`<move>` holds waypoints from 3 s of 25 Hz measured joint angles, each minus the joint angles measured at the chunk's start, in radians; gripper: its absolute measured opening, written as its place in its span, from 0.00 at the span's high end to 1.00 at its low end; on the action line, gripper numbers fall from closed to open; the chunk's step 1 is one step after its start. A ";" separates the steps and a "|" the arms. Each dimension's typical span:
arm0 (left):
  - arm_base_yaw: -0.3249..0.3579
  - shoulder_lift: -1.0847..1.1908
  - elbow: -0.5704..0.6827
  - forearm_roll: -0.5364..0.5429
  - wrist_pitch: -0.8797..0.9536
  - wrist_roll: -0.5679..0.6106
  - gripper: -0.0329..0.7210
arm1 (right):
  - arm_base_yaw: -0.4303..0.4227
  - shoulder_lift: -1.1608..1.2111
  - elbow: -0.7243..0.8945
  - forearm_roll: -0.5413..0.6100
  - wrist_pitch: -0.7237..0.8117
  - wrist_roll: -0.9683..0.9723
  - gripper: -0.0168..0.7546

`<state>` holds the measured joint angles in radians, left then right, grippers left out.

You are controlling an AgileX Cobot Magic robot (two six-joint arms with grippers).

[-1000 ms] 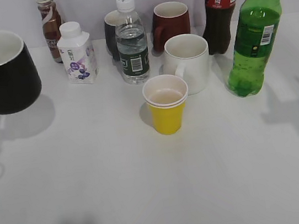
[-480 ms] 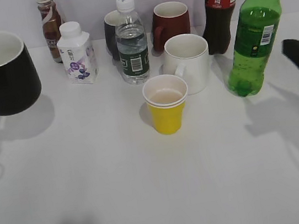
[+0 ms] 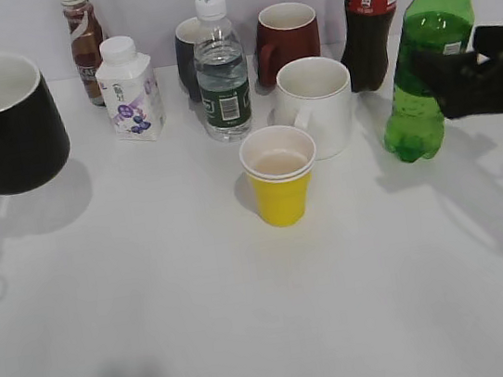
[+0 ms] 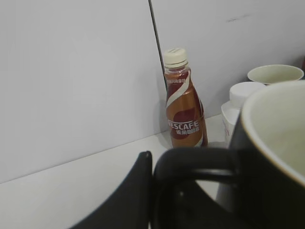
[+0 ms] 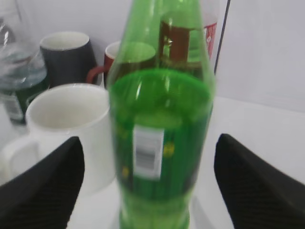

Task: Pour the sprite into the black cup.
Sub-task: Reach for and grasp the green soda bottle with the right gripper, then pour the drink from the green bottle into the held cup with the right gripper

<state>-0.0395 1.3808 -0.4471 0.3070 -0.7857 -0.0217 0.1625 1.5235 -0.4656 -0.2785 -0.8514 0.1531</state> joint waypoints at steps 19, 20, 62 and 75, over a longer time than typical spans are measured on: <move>-0.422 -0.105 -0.075 -0.024 0.361 0.000 0.90 | 0.130 -0.084 -0.260 -0.324 0.455 -0.024 0.43; -0.446 -0.105 -0.103 -0.036 0.409 0.000 0.90 | 0.163 -0.103 -0.285 -0.331 0.520 -0.059 0.43; -0.651 -0.106 -0.490 -0.071 1.031 0.001 0.90 | 0.571 -0.119 -0.566 -0.975 1.102 -0.447 0.43; -0.652 -0.105 -0.490 -0.071 1.039 0.001 0.90 | 0.571 -0.119 -0.566 -1.019 1.082 -0.449 0.43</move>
<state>-0.6913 1.2757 -0.9372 0.2356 0.2531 -0.0208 0.7334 1.4042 -1.0315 -1.2977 0.2310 -0.2961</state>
